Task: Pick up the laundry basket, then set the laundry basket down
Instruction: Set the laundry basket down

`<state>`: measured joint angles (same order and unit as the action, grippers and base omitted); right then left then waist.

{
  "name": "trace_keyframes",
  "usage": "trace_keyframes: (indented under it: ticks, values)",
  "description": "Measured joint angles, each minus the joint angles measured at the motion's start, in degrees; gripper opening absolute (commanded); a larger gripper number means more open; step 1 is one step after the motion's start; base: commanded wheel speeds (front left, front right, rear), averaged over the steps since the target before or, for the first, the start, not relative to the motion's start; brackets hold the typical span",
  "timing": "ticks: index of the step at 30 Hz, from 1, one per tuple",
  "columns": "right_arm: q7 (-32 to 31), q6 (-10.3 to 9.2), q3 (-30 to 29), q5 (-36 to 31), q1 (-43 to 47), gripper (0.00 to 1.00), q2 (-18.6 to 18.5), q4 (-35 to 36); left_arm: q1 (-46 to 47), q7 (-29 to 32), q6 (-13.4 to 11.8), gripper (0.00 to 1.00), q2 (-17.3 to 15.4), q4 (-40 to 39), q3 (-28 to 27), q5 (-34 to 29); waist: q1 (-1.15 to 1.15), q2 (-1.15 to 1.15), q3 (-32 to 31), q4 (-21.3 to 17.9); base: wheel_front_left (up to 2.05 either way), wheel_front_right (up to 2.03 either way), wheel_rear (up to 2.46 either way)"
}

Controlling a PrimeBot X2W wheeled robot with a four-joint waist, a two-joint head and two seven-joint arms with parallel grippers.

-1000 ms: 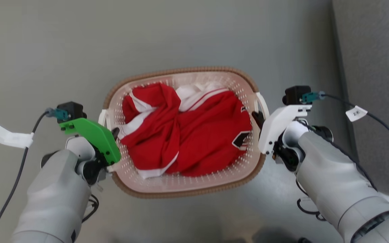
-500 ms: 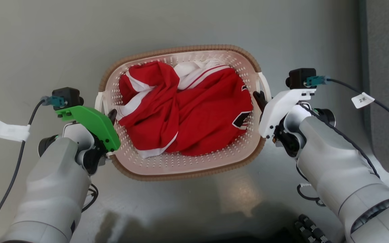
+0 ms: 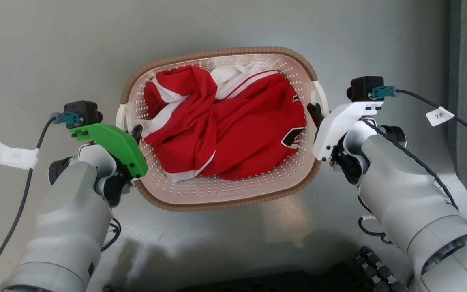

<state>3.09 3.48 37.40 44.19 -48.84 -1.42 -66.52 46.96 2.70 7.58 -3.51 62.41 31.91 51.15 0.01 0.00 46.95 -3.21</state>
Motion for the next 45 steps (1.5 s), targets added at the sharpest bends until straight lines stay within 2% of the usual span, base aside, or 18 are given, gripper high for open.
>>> trace_keyframes:
  ticks: [18,19,20,21,22,23,26,34,45]
  values:
    - [1.43,0.23,0.01,0.0,-0.19,0.0,0.1,-1.7,0.13,-1.98,0.0,0.0,0.44,0.25,1.51,0.1,0.0,0.0,1.46,0.53,0.0,0.0,0.0]
    - [1.43,0.6,0.05,0.0,-0.21,0.0,0.09,-1.72,0.13,-2.21,0.0,0.13,0.45,0.24,1.55,0.12,0.0,0.0,1.46,0.58,0.0,0.0,0.0]
    - [1.48,0.77,0.04,0.01,-0.22,0.0,0.07,-1.71,0.14,-2.21,0.0,0.34,0.45,0.2,1.51,0.51,0.0,0.0,1.44,0.63,0.0,0.0,0.0]
    - [1.46,1.07,-0.01,0.08,-0.22,0.36,0.05,-1.81,0.14,-2.08,0.0,0.46,0.49,0.18,1.35,1.4,0.0,0.0,1.43,0.69,0.0,0.0,0.0]
    - [1.4,1.31,0.05,0.11,-0.21,0.71,-0.08,-1.98,0.23,-1.6,0.0,0.98,0.46,0.11,1.41,1.7,-0.01,0.0,1.41,0.74,0.0,0.0,0.0]
    - [1.46,1.31,0.0,0.12,-0.21,1.0,-0.52,-2.01,0.35,-1.55,0.0,1.0,0.27,0.1,1.43,1.7,0.0,0.0,1.4,0.79,0.0,0.0,0.0]
    - [1.67,1.57,-0.04,0.32,-0.24,1.0,-2.33,-2.1,0.35,-0.97,0.0,1.0,0.02,-0.07,1.49,2.19,-0.01,0.0,1.37,1.03,0.0,0.0,0.0]
    - [2.58,2.54,0.35,0.4,-0.27,1.0,-2.14,-1.96,0.34,-0.97,0.0,1.0,-0.01,-0.42,2.07,3.53,0.0,0.0,0.92,1.4,0.0,0.0,0.0]
    - [8.38,3.07,0.75,0.37,0.13,1.0,-2.14,-1.27,-2.36,-8.43,0.0,1.0,-1.7,-2.21,3.43,3.75,0.0,0.0,-3.49,1.37,0.0,0.0,0.0]
